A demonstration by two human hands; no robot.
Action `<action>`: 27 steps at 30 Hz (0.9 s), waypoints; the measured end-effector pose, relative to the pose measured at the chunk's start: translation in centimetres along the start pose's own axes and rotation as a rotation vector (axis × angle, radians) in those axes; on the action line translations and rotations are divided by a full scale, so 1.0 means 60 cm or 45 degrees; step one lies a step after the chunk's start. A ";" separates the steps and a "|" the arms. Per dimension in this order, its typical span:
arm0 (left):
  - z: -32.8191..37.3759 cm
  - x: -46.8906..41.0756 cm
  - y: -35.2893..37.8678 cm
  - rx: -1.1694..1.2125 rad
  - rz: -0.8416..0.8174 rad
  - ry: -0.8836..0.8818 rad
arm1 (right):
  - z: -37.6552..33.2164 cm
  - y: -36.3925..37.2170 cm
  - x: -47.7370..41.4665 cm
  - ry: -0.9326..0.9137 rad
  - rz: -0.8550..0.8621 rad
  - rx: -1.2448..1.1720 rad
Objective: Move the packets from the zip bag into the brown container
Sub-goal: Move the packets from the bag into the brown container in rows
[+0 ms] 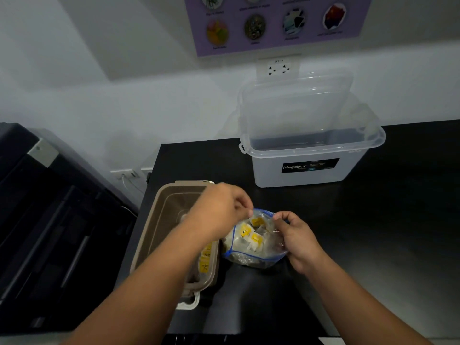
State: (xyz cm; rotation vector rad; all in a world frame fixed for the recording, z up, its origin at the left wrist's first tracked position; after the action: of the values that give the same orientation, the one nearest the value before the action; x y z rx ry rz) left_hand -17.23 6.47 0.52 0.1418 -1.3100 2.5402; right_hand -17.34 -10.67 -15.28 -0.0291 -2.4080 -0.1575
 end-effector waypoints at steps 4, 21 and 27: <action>0.004 -0.040 0.087 -0.241 -0.254 0.034 | 0.000 -0.005 0.005 -0.018 -0.011 -0.025; -0.044 -0.103 0.172 -0.596 -0.557 -0.117 | 0.009 -0.011 0.021 0.162 0.007 -0.337; -0.033 -0.091 0.135 -0.425 -0.439 -0.013 | 0.005 -0.005 0.020 0.096 0.008 -0.332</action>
State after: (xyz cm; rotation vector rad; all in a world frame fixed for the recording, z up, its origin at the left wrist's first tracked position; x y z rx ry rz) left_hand -14.29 2.55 -8.13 0.2833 -1.5405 2.0127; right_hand -18.45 -10.94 -14.76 -0.1478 -2.2976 -0.4606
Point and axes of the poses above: each hand's wrist, its own x-axis away from the middle knuckle, its own y-axis out of the palm, z = x × y, the point moved 5 cm from there along -x, towards the middle knuckle, and after that the axes turned 7 degrees about y, right-handed, at the moved point
